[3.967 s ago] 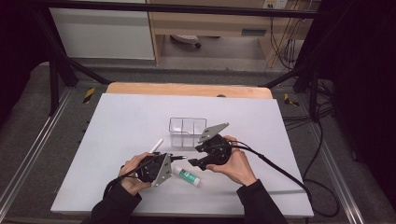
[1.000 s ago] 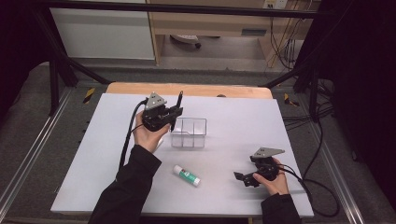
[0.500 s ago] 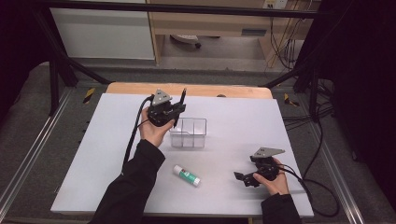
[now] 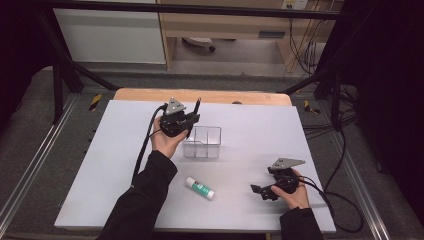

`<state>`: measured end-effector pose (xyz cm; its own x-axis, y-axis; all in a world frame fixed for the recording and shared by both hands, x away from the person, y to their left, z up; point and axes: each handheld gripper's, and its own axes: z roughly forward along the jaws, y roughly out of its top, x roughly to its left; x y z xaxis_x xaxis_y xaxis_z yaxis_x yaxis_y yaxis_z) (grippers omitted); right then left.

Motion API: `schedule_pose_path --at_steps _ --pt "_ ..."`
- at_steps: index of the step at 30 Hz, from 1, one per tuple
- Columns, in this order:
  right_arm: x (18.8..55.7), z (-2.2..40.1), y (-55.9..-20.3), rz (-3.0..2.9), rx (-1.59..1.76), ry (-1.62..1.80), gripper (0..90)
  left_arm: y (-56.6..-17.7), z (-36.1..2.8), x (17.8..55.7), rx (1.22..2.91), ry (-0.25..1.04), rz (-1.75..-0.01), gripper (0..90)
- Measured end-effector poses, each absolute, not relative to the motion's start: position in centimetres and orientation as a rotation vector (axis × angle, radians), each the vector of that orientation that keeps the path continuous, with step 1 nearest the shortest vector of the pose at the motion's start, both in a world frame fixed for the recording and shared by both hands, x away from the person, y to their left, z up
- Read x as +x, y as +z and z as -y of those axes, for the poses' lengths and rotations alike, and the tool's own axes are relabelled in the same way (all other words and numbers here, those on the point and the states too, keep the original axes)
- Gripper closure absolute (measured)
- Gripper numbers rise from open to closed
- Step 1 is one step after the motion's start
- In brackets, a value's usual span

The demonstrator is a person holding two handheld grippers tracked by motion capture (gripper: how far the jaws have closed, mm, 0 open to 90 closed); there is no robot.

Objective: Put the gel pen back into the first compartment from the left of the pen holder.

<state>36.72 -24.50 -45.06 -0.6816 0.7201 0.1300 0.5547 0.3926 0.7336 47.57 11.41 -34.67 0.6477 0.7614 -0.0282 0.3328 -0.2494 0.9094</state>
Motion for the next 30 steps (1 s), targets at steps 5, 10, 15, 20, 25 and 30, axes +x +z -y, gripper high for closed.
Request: schedule_pose_path --at_steps 5,10,15,20,25,30 --pt "36.7 24.5 -45.1 -2.443 1.127 1.162 0.4 -35.1 -11.4 47.4 1.842 0.516 -0.865 78.3" --pt "36.7 24.5 -45.1 -2.444 1.131 1.161 0.4 -36.0 -11.9 47.3 1.852 0.511 -0.880 78.3" --pt "36.8 24.5 -45.2 -2.445 1.126 1.157 0.4 -36.9 -12.1 47.0 1.867 0.499 -0.882 78.3" --pt "36.7 24.4 -45.2 -2.450 1.137 1.156 0.4 -37.6 -12.4 46.8 1.881 0.492 -0.891 78.2" --pt "36.7 24.4 -45.2 -2.453 1.134 1.155 0.4 -38.1 -12.6 46.6 1.888 0.492 -0.895 78.2" --pt "36.7 24.4 -45.2 -2.456 1.132 1.153 0.4 -38.5 -12.8 46.5 1.904 0.489 -0.903 78.1"
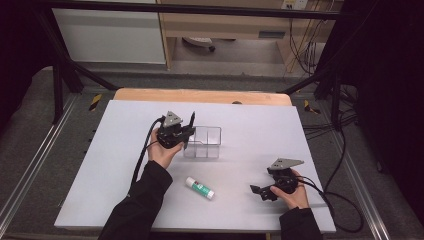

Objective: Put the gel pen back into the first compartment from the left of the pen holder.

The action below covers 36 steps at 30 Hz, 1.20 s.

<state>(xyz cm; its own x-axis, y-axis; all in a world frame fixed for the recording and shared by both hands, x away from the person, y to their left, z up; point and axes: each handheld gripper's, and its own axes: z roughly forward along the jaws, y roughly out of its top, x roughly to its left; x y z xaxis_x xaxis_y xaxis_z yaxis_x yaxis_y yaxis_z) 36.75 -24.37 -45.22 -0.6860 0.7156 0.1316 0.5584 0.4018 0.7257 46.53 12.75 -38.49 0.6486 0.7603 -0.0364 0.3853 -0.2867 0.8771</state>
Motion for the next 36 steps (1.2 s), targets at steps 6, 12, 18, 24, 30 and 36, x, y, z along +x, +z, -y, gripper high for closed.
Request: schedule_pose_path --at_steps 6,12,18,24,30,36 --pt "36.8 24.4 -45.3 -2.459 1.125 1.147 0.4 -38.3 -12.9 46.3 1.923 0.484 -0.897 77.0" --pt "36.8 24.3 -45.3 -2.458 1.125 1.151 0.4 -37.1 -13.4 45.4 1.930 0.508 -0.882 65.4" --pt "36.7 24.3 -45.3 -2.458 1.128 1.148 0.4 -36.0 -14.5 44.1 1.984 0.508 -0.866 48.2" --pt "36.7 24.3 -45.3 -2.465 1.132 1.144 0.4 -36.0 -16.1 42.9 2.037 0.496 -0.891 33.6" --pt "36.8 24.3 -45.4 -2.465 1.127 1.140 0.4 -36.4 -17.5 41.7 2.061 0.503 -0.897 25.6" --pt "36.7 24.3 -45.4 -2.464 1.130 1.137 0.4 -37.4 -18.4 41.1 2.088 0.495 -0.907 18.0"
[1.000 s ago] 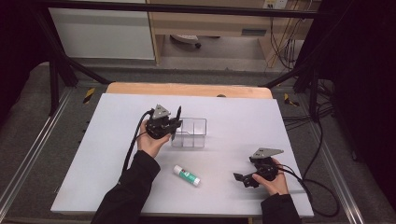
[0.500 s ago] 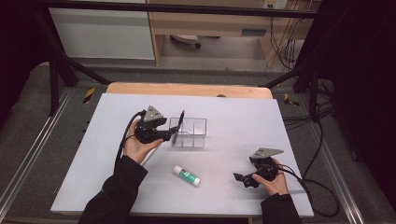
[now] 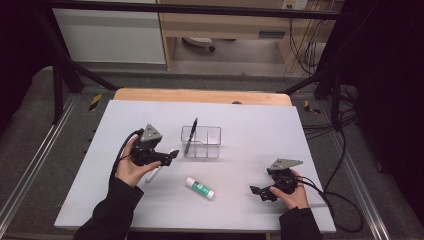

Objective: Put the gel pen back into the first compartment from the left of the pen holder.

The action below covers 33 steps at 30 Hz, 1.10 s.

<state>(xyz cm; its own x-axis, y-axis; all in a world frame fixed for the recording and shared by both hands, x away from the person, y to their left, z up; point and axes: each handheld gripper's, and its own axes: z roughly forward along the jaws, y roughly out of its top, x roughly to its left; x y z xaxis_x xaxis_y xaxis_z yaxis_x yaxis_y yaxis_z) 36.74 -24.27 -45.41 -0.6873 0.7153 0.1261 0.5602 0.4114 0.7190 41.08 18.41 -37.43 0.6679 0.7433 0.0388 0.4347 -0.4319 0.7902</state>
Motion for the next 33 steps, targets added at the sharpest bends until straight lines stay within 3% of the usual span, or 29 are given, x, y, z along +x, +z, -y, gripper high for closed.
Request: schedule_pose_path --at_steps 15,28,33 --pt "36.8 24.3 -45.4 -2.464 1.136 1.136 0.4 -39.6 -20.1 40.3 2.128 0.479 -0.948 7.6" --pt "36.8 24.2 -45.5 -2.468 1.136 1.133 0.4 -42.7 -21.0 40.4 2.162 0.422 -0.998 7.8" --pt "36.8 24.2 -45.5 -2.471 1.135 1.138 0.4 -43.1 -21.0 40.5 2.161 0.434 -1.026 12.6"
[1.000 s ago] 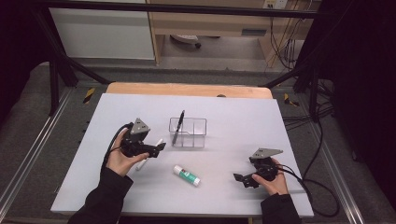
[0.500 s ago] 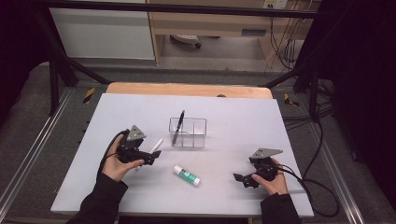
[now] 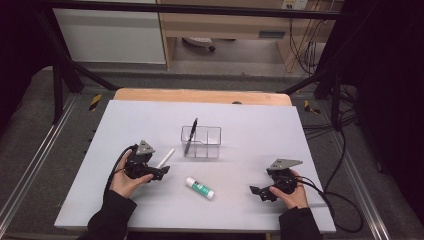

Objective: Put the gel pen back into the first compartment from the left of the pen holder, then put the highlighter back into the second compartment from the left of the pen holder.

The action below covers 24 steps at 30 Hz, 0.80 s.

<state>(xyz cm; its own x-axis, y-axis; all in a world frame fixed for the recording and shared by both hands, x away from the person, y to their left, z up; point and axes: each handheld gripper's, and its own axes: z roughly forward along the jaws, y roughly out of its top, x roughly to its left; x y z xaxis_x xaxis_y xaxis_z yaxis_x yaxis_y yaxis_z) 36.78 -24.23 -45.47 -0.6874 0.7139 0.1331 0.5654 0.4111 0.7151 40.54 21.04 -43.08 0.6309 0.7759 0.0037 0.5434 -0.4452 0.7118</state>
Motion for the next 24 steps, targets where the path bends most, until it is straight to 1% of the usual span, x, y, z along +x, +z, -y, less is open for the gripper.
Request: schedule_pose_path --at_steps 5,12,17,20,22,24 --pt "36.8 24.3 -45.5 -2.466 1.137 1.135 0.4 -43.1 -21.2 40.7 2.169 0.426 -1.046 18.3" --pt "36.7 24.2 -45.4 -2.467 1.140 1.137 0.4 -43.0 -21.6 39.9 2.161 0.410 -1.052 32.6" --pt "36.7 24.1 -45.5 -2.477 1.138 1.131 0.4 -43.4 -22.3 39.3 2.160 0.374 -1.092 40.7" --pt "36.7 24.1 -45.5 -2.471 1.132 1.137 0.4 -43.6 -22.5 39.0 2.152 0.371 -1.102 47.4" --pt "36.7 24.2 -45.5 -2.470 1.137 1.140 0.4 -43.6 -22.6 38.9 2.148 0.374 -1.107 49.3" --pt "36.7 24.2 -45.5 -2.470 1.137 1.137 0.4 -43.7 -22.5 38.8 2.145 0.377 -1.114 54.0"
